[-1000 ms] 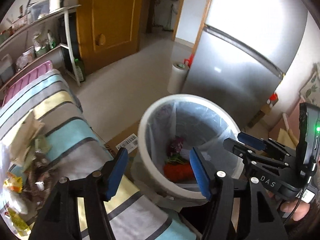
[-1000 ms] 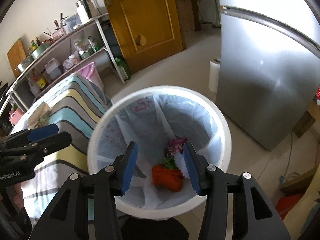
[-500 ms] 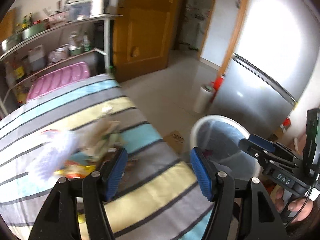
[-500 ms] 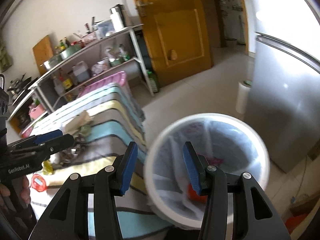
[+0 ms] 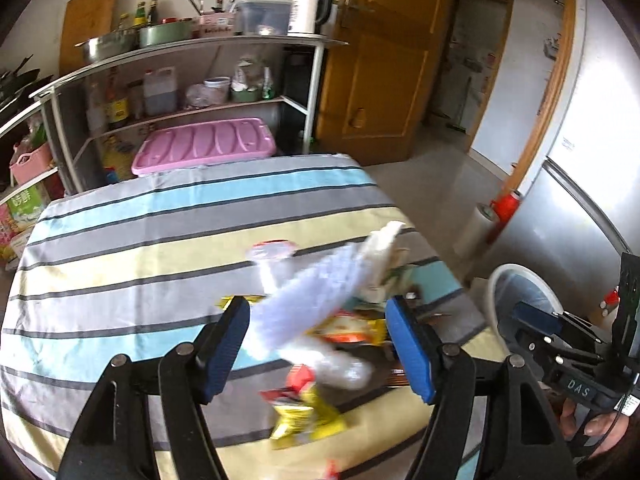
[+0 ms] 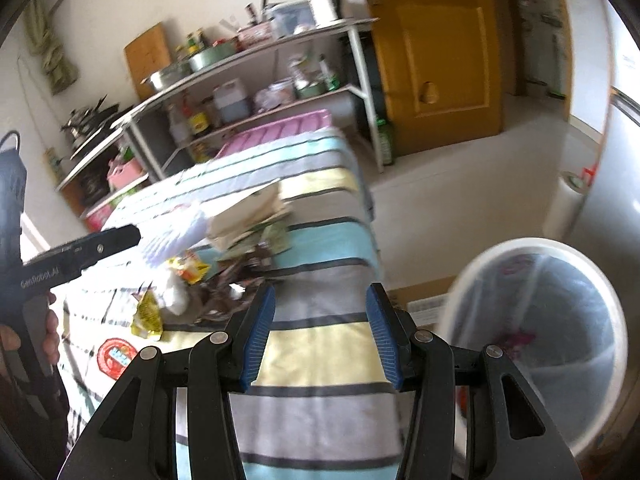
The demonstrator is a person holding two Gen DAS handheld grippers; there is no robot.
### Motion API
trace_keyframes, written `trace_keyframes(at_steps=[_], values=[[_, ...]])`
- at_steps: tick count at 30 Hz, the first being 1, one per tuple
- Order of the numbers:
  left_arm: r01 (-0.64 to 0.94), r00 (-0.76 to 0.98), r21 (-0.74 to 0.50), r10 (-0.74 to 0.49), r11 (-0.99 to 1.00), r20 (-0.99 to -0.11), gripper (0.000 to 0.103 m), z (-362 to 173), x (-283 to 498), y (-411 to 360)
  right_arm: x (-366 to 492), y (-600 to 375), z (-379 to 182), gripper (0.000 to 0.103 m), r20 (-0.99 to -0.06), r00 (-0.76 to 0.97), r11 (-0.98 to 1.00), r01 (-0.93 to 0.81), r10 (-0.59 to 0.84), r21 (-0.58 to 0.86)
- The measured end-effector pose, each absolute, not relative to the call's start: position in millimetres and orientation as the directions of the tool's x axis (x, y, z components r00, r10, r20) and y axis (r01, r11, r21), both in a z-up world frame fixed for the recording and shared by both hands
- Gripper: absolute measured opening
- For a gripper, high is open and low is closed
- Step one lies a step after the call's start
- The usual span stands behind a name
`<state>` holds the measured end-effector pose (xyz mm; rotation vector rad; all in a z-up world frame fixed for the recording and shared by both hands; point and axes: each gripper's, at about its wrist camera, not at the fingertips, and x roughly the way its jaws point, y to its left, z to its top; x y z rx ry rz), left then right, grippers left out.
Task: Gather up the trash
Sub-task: 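Grasp the white foam net with the left tool while the right tool grasps a brown wrapper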
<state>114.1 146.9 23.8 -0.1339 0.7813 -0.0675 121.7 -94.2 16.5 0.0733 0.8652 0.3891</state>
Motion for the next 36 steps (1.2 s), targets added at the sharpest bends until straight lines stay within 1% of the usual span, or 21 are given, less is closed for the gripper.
trace_keyframes(at_steps=[4,9,11,15,19,25,26,27,28,29,32,33,35,36], values=[[-0.004,0.694,-0.159,-0.112,0.987,-0.712,0.074,15,117,165,130,-69,6,0.049,-0.75,0.531,0.912,-0.329,0.394,0.246],[0.018,0.678,-0.171,-0.137,0.985,-0.722,0.074,6,124,173,143,-51,-5,0.049,-0.773,0.503,0.917,-0.3,0.386,0.263],[0.029,0.672,-0.155,-0.134,0.988,-0.728,0.074,5,127,170,148,-48,-8,0.049,-0.781,0.496,0.921,-0.285,0.38,0.267],[0.064,0.665,-0.154,-0.157,0.986,-0.73,0.074,2,137,167,154,-40,-12,0.049,-0.78,0.474,0.909,-0.288,0.409,0.301],[0.08,0.656,-0.136,-0.155,0.987,-0.739,0.074,-2,143,163,158,-33,-21,0.048,-0.798,0.437,0.904,-0.292,0.416,0.312],[0.104,0.633,-0.141,-0.175,0.984,-0.754,0.074,-9,149,158,157,-30,-23,0.048,-0.789,0.45,0.904,-0.299,0.417,0.307],[0.11,0.632,-0.143,-0.18,0.984,-0.754,0.074,-9,149,157,156,-30,-23,0.046,-0.79,0.451,0.904,-0.302,0.416,0.303],[0.113,0.631,-0.142,-0.181,0.983,-0.754,0.074,-9,149,156,155,-29,-23,0.041,-0.79,0.453,0.904,-0.31,0.413,0.295],[0.112,0.629,-0.142,-0.181,0.984,-0.756,0.074,-9,150,157,153,-29,-23,0.037,-0.79,0.455,0.904,-0.315,0.411,0.289],[0.113,0.626,-0.146,-0.185,0.983,-0.757,0.074,-10,150,156,152,-28,-23,0.03,-0.791,0.458,0.906,-0.319,0.406,0.28],[0.125,0.62,-0.192,-0.228,0.973,-0.751,0.073,-10,149,157,150,-28,-23,0.027,-0.792,0.466,0.909,-0.324,0.394,0.261],[0.122,0.619,-0.193,-0.226,0.974,-0.752,0.071,-10,150,157,149,-28,-23,0.026,-0.791,0.467,0.909,-0.323,0.394,0.262],[0.109,0.618,-0.171,-0.202,0.979,-0.76,0.059,-11,150,156,149,-28,-23,0.024,-0.79,0.471,0.91,-0.323,0.392,0.259],[0.109,0.617,-0.17,-0.2,0.98,-0.761,0.057,-11,151,156,148,-28,-22,0.023,-0.789,0.475,0.911,-0.324,0.389,0.255]])
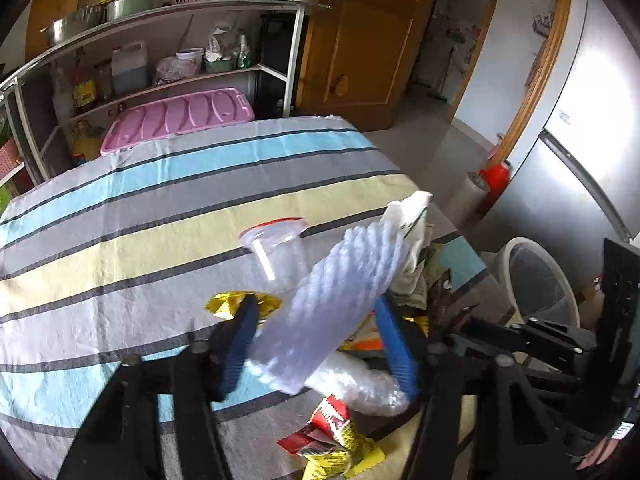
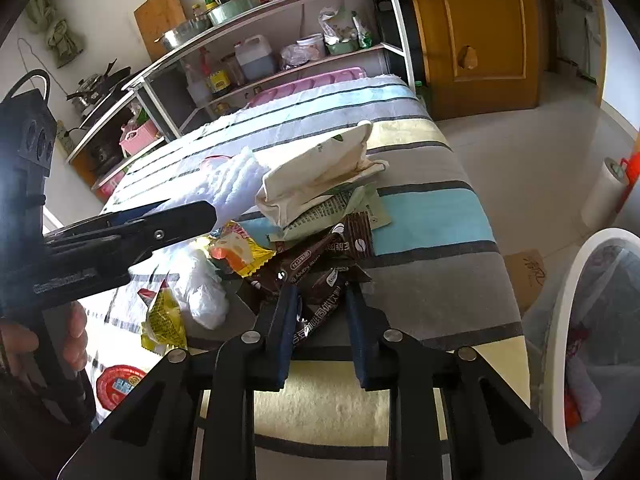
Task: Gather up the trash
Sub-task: 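Grasp the white foam net with the left tool while the right tool grasps a brown wrapper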
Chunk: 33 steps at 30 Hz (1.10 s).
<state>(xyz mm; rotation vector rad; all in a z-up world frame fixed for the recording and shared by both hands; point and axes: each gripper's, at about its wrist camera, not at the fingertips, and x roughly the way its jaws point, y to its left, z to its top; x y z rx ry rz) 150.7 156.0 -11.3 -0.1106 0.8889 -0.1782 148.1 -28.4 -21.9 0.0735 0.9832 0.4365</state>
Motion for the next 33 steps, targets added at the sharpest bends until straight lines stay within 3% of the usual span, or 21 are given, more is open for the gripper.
trace_keyframes(at_steps=[10,19,31,33], values=[[0.119,0.61,-0.155,-0.196,0.981,-0.768,0.035,-11,146,152,142,-39,-17,0.021,-0.774,0.491,0.91,-0.313,0.4,0.272],[0.127,0.604,-0.154,-0.199,0.98,-0.771,0.033,-7,134,148,131,-51,-6,0.021,-0.744,0.523,0.905,-0.314,0.416,0.286],[0.103,0.651,-0.176,-0.201,0.979,-0.732,0.025,9,117,148,122,-69,7,0.021,-0.707,0.557,0.899,-0.304,0.436,0.314],[0.1,0.654,-0.176,-0.198,0.979,-0.73,0.02,10,116,147,120,-71,8,0.021,-0.702,0.561,0.898,-0.302,0.438,0.319]])
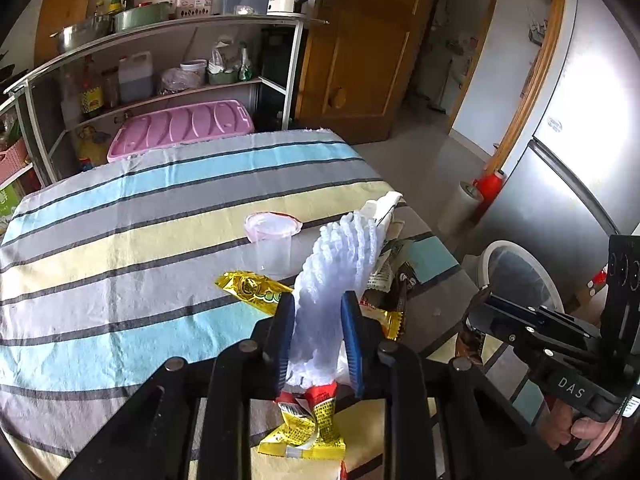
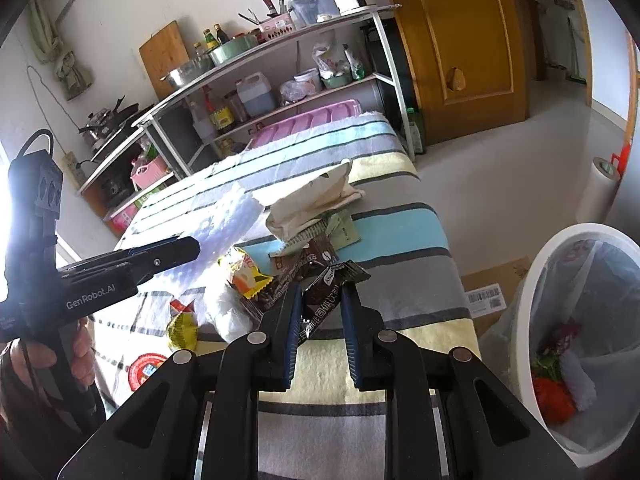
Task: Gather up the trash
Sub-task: 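Grasp the white foam net with the left tool while the right tool grasps a brown wrapper, then carry both to the bin and open both tools to drop them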
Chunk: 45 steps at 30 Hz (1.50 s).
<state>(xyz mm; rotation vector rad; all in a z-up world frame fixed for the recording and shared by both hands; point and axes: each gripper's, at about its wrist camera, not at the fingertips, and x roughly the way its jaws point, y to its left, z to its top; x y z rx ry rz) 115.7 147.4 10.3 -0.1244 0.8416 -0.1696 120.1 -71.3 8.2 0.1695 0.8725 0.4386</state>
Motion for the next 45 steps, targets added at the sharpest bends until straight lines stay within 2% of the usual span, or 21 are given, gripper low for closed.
trace_keyframes(at_steps=[5,11,22,32,45], values=[[0.109,0.663,-0.178,-0.204,0.978,-0.72,0.019,16,111,141,117,-78,12,0.021,-0.691,0.571,0.896,-0.302,0.443,0.325],[0.139,0.626,-0.157,-0.209,0.978,-0.751,0.019,6,122,127,113,-87,15,0.021,-0.682,0.584,0.898,-0.286,0.441,0.335],[0.153,0.673,-0.157,-0.219,0.976,-0.706,0.015,26,108,110,101,-109,31,0.021,-0.645,0.628,0.899,-0.266,0.435,0.347],[0.22,0.685,-0.174,-0.279,0.96,-0.673,0.015,43,99,87,89,-139,45,0.021,-0.61,0.673,0.903,-0.231,0.417,0.362],[0.419,0.598,-0.213,-0.445,0.883,-0.667,0.015,46,117,-13,72,-222,56,0.021,-0.629,0.735,0.954,-0.083,0.253,0.287]])
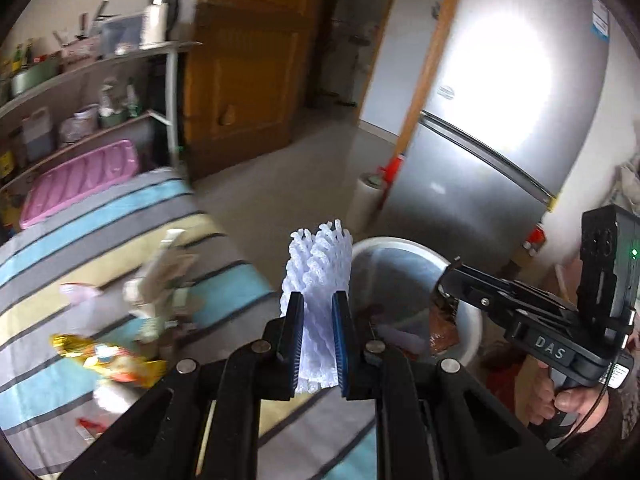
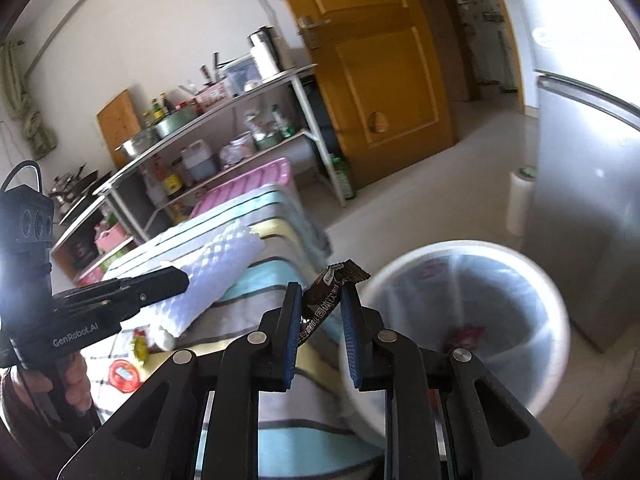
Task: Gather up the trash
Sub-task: 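Carry both to the bin and open both tools to drop them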
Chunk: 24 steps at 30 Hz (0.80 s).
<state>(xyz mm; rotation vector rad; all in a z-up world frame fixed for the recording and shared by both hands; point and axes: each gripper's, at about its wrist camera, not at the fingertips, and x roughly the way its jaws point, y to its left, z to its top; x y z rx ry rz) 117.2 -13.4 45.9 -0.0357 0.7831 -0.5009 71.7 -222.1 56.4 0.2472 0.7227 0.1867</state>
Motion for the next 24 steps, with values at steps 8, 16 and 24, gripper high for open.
trace_keyframes(at_steps=[8,16,24], values=[[0.506,0.514,-0.236,-0.509,0.83,-0.69,0.015,31,129,-78,70,-272,51,0.021,-0.662,0.731,0.967,0.012,0.166,0.256],[0.521,0.444,-0.244,-0.505,0.818,-0.741,0.015,5,140,-120,80,-302,19,0.021,-0.734,0.669,0.974,0.071,0.114,0.216],[0.509,0.407,-0.254,-0.49,0.822,-0.771,0.017,-9,145,-131,88,-317,-6,0.021,-0.781,0.618,0.972,0.114,0.094,0.207]])
